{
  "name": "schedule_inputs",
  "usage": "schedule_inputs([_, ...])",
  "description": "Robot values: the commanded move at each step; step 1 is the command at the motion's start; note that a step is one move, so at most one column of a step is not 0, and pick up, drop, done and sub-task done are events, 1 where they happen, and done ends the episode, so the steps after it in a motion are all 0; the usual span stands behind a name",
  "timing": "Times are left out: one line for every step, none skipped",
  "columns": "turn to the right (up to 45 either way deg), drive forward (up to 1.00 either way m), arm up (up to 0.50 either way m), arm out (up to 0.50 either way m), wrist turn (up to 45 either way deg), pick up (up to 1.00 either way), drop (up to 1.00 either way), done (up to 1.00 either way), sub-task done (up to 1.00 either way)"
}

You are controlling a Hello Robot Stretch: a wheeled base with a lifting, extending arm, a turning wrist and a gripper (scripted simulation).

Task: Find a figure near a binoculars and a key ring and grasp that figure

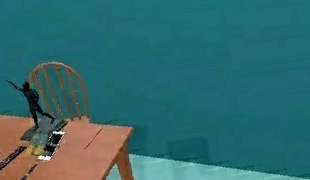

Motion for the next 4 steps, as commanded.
schedule_inputs([21.0, 0.0, 0.0, 0.0, 0.0, 0.0, 0.0, 0.0, 0.0])
schedule_inputs([0.0, 0.45, 0.0, 0.0, 0.0, 0.0, 0.0, 0.0, 0.0])
schedule_inputs([-45.0, 0.0, 0.0, 0.0, 0.0, 0.0, 0.0, 0.0, 0.0])
schedule_inputs([-45.0, 0.0, 0.0, 0.0, 0.0, 0.0, 0.0, 0.0, 0.0])
